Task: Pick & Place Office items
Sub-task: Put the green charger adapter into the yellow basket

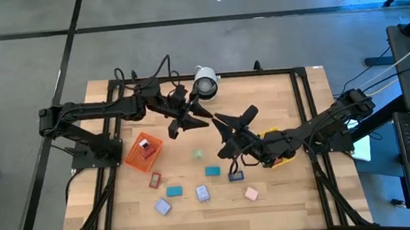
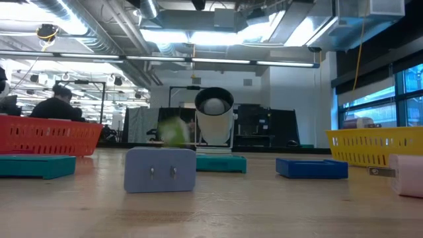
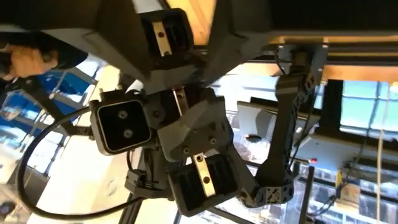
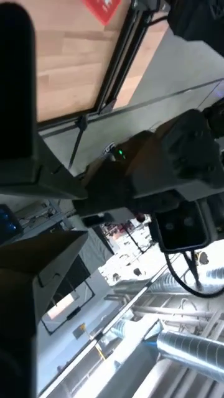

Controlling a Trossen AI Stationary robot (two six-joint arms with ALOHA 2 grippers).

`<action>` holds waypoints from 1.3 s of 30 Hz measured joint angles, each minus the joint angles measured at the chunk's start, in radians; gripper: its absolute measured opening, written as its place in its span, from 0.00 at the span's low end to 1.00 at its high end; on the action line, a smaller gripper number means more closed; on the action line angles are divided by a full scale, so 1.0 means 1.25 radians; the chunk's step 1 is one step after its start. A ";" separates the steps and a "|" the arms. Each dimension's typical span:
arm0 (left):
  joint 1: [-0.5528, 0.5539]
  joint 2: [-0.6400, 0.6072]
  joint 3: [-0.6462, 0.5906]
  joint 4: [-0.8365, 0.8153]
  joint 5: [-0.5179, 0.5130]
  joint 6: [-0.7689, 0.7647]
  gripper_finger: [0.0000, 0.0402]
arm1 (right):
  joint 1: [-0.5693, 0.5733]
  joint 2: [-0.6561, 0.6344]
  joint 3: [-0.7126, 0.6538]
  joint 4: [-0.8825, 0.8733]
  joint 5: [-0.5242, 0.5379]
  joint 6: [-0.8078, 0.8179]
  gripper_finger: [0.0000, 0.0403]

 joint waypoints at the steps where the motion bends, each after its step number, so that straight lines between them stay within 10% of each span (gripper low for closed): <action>1: -0.003 0.000 0.000 -0.006 0.001 0.012 0.31 | 0.001 0.000 0.000 -0.007 0.005 0.003 0.22; 8: -0.031 0.000 0.000 -0.257 0.000 0.080 0.04 | 0.002 0.000 0.000 -0.079 0.117 0.044 0.27; 14: -0.064 0.000 0.000 -0.474 -0.235 0.166 0.22 | 0.004 -0.005 -0.001 -0.330 0.050 0.318 0.40; 22: -0.131 0.001 -0.001 -0.727 -0.406 0.165 0.52 | 0.000 -0.013 -0.014 -0.530 -0.270 0.771 0.52; 30: -0.214 -0.005 0.000 -0.795 -0.602 0.178 0.55 | -0.025 0.072 -0.046 -0.372 -0.402 0.821 0.55; 39: -0.245 0.007 -0.001 -1.096 -0.623 0.077 0.51 | -0.021 0.074 -0.046 -0.361 -0.384 0.842 0.55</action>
